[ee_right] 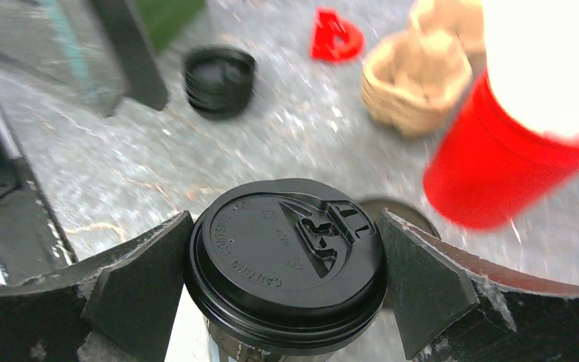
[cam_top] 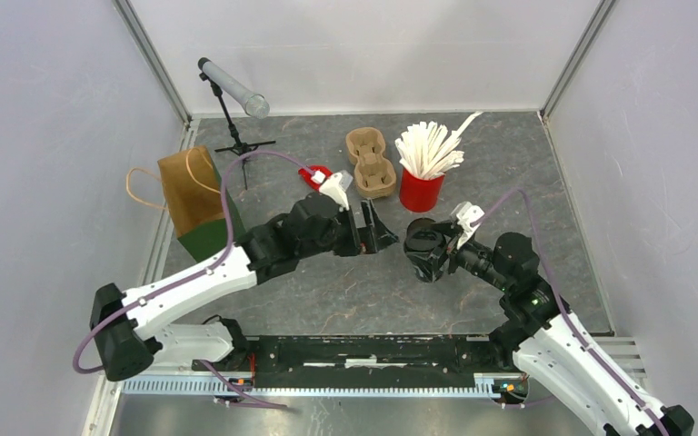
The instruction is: Pack the takeout coffee
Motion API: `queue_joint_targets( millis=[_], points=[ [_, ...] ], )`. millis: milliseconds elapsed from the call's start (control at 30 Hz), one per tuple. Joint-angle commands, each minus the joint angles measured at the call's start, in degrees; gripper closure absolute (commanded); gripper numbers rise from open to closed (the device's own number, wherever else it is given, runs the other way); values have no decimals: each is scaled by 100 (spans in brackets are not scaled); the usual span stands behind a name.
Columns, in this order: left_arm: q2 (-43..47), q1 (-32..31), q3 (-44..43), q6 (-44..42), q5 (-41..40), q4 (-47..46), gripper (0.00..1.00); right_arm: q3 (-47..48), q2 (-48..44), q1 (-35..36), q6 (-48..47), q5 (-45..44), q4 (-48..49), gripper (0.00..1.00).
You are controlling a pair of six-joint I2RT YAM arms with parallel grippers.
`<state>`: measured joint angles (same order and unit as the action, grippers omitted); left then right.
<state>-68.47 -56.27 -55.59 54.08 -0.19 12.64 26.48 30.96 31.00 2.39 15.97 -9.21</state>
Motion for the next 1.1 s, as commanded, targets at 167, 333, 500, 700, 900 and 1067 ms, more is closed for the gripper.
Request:
queue_joint_targets(
  millis=[167, 333, 500, 700, 900, 1067],
  points=[
    [691, 640, -826, -1362, 161, 2300, 0, -863, 251, -7, -403, 1861, 4012, 2],
    [588, 769, -1043, -1677, 783, 2290, 1, -886, 600, 66, -1223, 2601, 4340, 2],
    [342, 817, -993, -1560, 1505, 1717, 2, -1418, 586, 246, -1429, 2992, 5732, 2],
    [203, 890, -770, -1477, 1990, 1028, 10, -1554, 595, 379, -1417, 2933, 5962, 2],
    [-60, 890, -707, -1842, 2268, 840, 14, -1620, 482, 440, -1391, 2886, 5925, 2],
    [-271, 885, -668, -1852, 2570, 568, 19, -1581, 576, 467, -1409, 2862, 5817, 2]
  ],
)
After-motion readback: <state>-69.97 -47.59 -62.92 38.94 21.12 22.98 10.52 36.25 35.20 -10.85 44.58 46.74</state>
